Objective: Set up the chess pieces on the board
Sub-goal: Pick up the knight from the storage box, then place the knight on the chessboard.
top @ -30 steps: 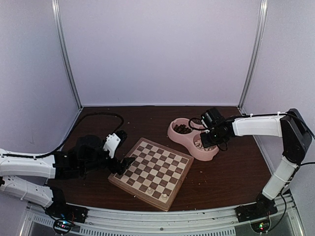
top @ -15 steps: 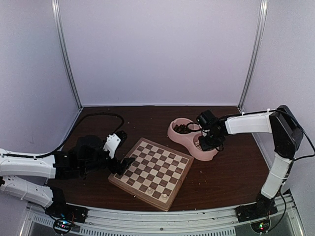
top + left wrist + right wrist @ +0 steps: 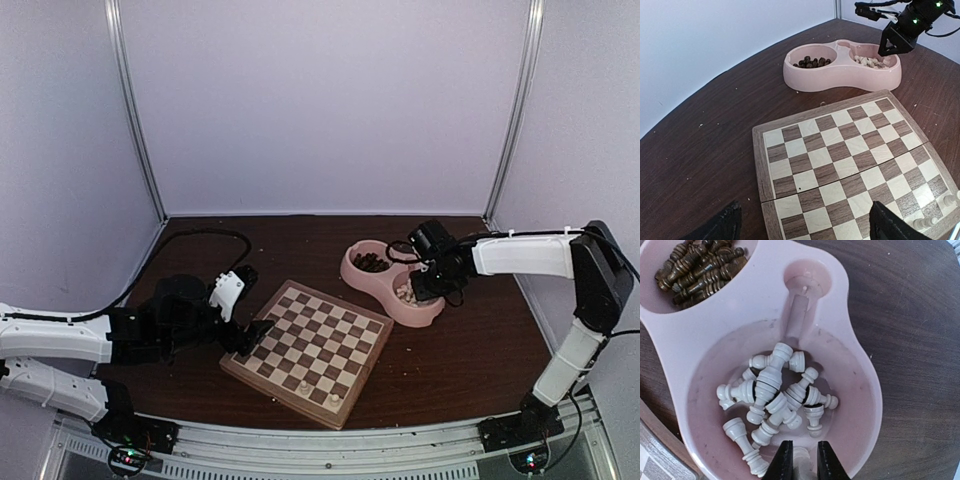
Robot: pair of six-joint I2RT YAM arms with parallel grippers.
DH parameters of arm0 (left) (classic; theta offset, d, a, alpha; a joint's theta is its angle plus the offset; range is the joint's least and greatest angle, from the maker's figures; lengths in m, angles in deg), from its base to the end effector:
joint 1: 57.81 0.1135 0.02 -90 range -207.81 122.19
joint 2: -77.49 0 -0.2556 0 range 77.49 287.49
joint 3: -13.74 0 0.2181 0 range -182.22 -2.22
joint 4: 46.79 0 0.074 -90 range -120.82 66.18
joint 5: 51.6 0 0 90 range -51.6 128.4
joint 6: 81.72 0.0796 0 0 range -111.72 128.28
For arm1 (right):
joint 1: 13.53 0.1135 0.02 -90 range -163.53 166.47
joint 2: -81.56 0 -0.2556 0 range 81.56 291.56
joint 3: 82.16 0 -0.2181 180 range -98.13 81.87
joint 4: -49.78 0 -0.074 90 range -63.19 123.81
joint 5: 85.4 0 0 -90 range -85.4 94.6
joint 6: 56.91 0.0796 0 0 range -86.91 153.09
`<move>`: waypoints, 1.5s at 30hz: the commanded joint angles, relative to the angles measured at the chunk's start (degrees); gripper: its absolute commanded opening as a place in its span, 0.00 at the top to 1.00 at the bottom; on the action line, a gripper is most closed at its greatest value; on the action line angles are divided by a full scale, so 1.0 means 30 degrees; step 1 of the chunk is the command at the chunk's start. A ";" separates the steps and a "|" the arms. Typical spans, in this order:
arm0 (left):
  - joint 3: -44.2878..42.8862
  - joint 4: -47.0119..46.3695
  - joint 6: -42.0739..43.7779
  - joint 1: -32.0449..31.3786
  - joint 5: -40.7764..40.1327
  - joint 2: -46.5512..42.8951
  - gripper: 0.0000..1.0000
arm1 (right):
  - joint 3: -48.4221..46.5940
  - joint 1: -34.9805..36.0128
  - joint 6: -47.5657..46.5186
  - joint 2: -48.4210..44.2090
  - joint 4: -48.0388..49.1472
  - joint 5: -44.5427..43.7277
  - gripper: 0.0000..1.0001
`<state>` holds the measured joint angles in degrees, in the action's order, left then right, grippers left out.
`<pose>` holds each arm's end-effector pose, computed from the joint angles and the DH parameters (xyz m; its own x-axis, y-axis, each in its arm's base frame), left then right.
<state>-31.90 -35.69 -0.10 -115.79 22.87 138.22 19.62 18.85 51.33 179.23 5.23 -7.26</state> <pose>0.1458 -0.1929 0.2132 -0.3320 0.2661 -0.9050 0.6481 0.7615 -0.0139 0.2844 0.1610 0.1577 -0.8611 -0.1834 -0.4742 -0.1879 0.9814 -0.0382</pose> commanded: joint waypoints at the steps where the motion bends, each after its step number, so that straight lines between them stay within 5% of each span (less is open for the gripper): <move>1: -0.0418 -0.0373 0.0286 -0.0077 -0.0222 0.0032 0.12 | 0.0891 -0.0072 0.0052 -0.1845 0.1435 0.0016 0.86; 15: -0.0210 -0.0488 0.0292 -0.0088 -0.0100 -0.0343 0.12 | 0.2487 0.0046 -0.0468 -0.3918 0.3636 0.1366 0.86; 28: -0.0130 -0.0557 0.0279 -0.0072 0.0134 -0.0422 0.11 | 0.4074 0.1876 -0.2367 -0.5580 0.7818 0.7722 0.86; 33: -0.0155 -0.0792 0.0453 -0.0078 0.1032 -0.0135 0.12 | 0.3497 0.3430 -0.3428 -0.4664 0.8353 1.0801 0.84; 45: -0.0246 -0.1184 0.0771 -0.0069 0.3088 0.0399 0.12 | 0.1093 0.6251 -0.5087 -0.0808 0.6650 1.0768 0.84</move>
<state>-31.90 -35.90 1.23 -115.79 30.19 138.88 26.19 35.81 38.59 174.03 27.37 24.83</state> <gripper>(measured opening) 0.884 0.167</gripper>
